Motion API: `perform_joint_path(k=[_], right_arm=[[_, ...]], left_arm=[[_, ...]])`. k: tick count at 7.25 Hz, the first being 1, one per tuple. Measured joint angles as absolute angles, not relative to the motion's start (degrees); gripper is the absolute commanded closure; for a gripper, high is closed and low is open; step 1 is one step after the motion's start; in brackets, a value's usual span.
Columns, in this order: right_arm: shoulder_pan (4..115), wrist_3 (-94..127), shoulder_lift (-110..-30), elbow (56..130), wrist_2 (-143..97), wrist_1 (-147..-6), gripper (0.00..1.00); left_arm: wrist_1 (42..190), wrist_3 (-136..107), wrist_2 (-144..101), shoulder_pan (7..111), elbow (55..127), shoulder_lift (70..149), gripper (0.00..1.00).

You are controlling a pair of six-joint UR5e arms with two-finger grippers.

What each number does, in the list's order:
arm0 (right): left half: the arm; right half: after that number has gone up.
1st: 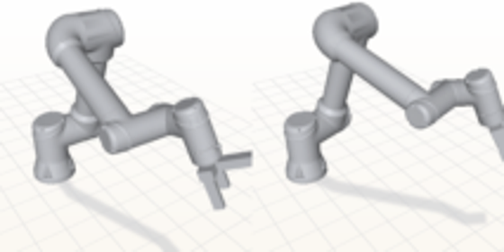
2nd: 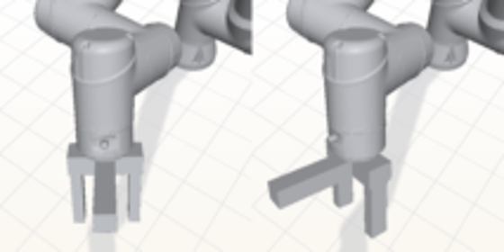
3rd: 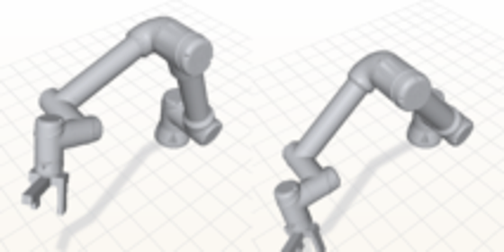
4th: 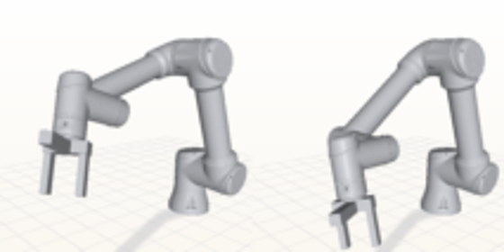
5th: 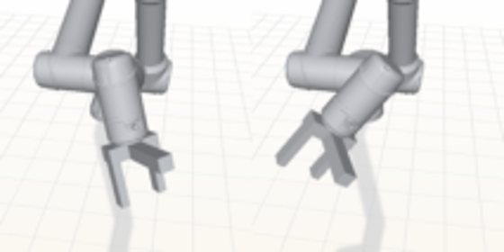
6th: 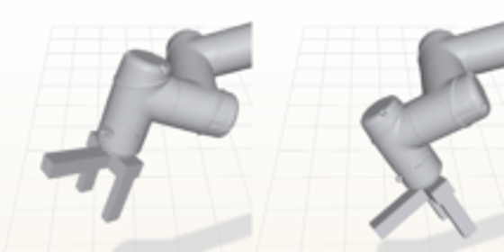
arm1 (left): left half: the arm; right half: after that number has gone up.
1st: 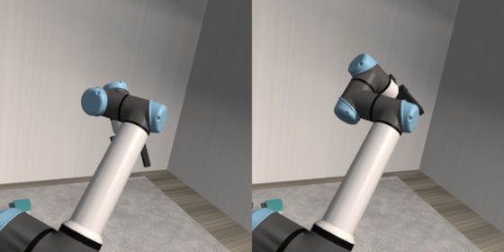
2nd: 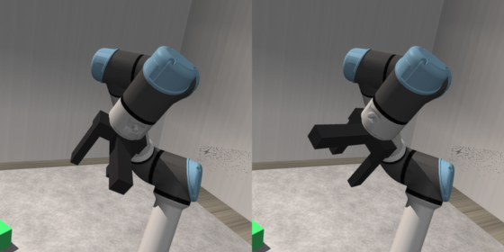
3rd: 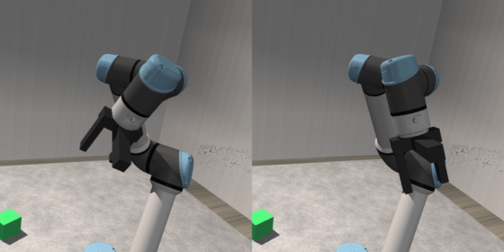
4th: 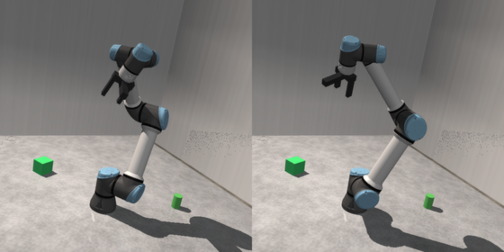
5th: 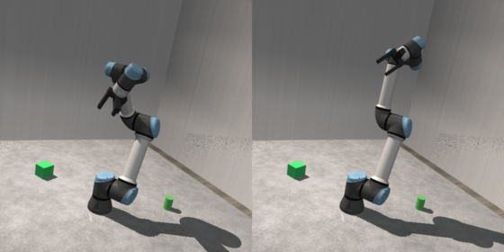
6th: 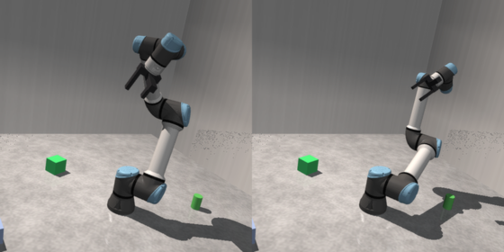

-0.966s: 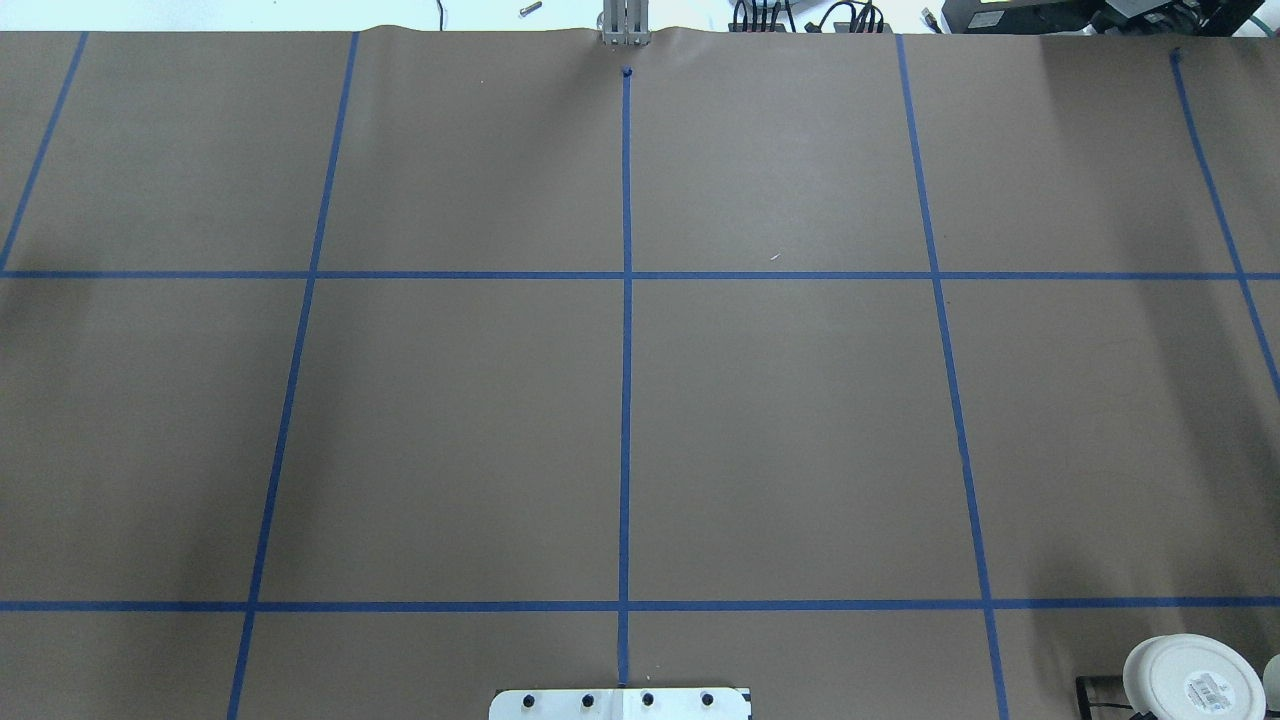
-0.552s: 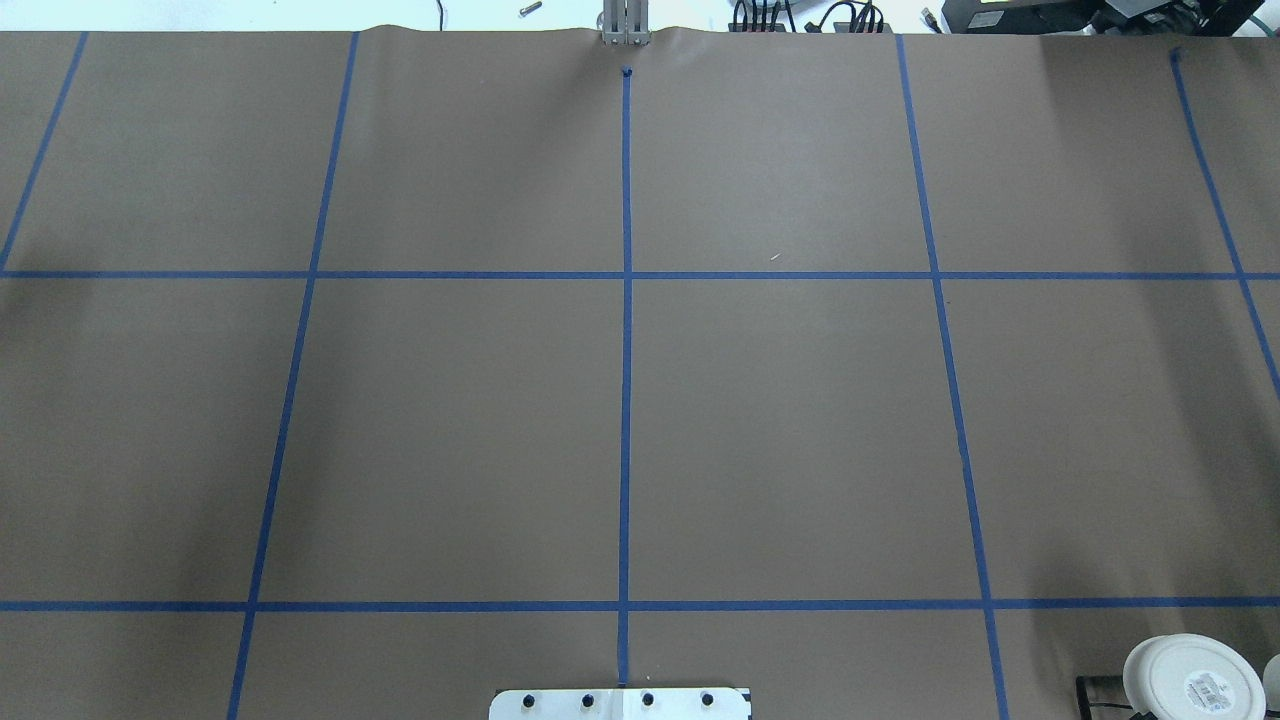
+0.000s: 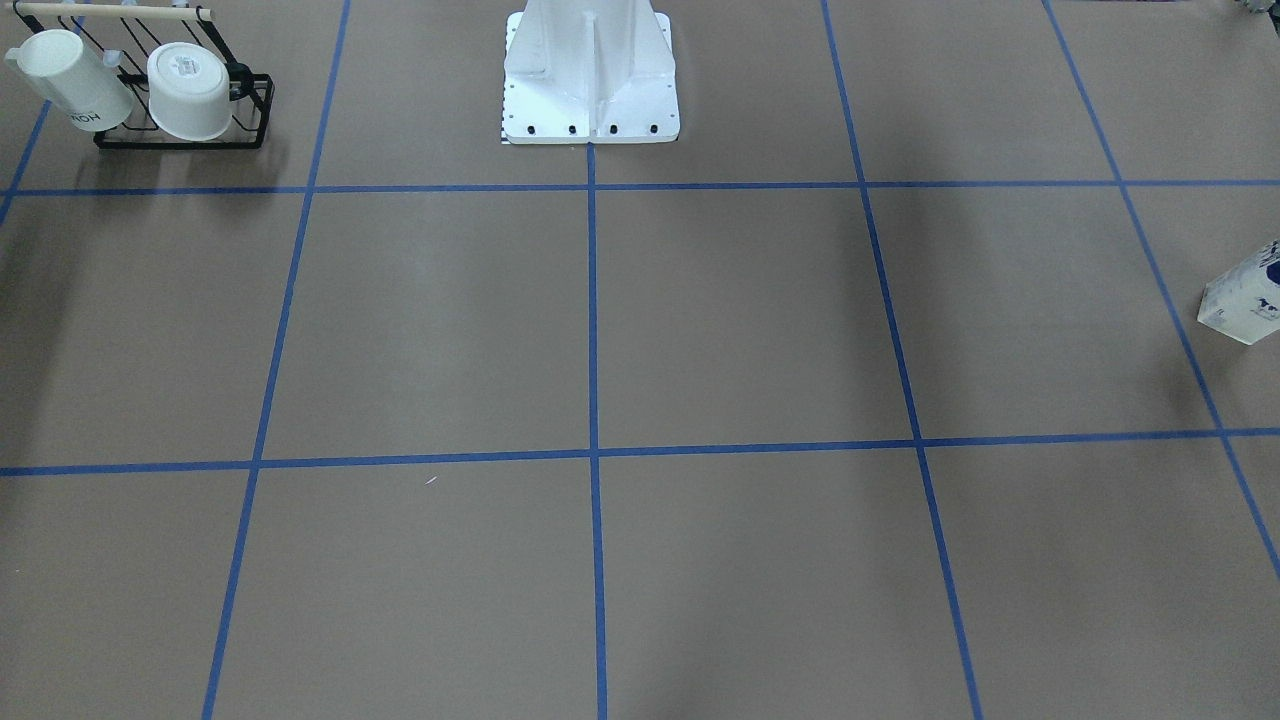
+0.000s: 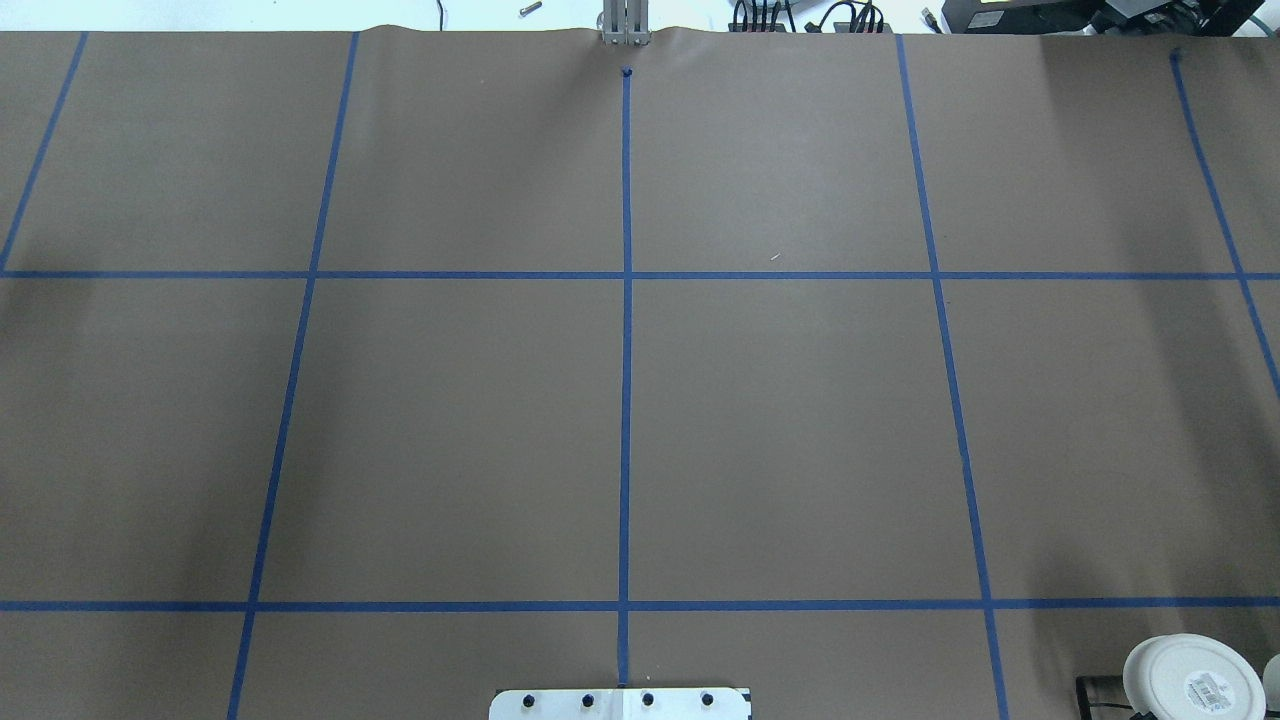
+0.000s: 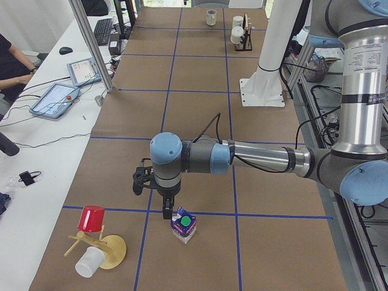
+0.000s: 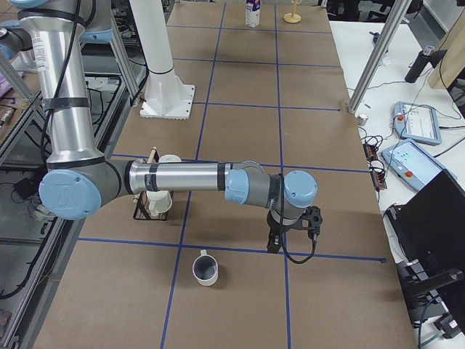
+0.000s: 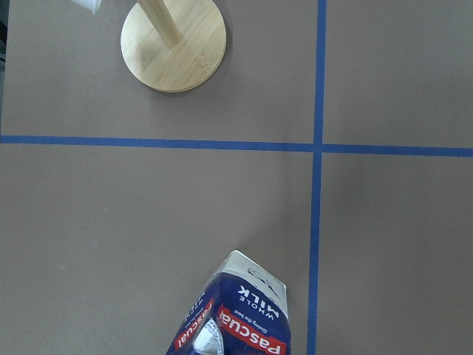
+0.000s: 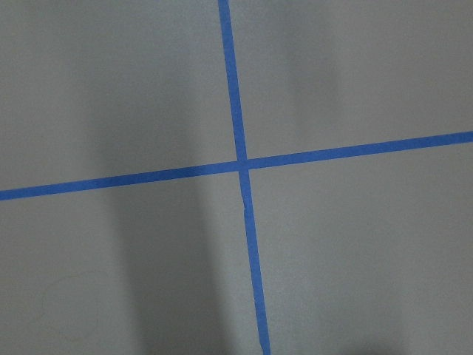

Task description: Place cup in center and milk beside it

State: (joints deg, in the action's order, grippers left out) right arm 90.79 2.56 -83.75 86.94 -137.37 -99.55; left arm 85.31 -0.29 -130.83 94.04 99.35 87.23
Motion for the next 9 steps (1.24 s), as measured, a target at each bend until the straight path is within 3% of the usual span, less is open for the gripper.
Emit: perform_joint_path(k=[9], right_arm=[[90.8,2.4,-83.1,88.2,-136.8,-99.0,0.00]], left_arm=[[85.6,-0.9,-131.3,94.0,101.1,86.7,0.02]])
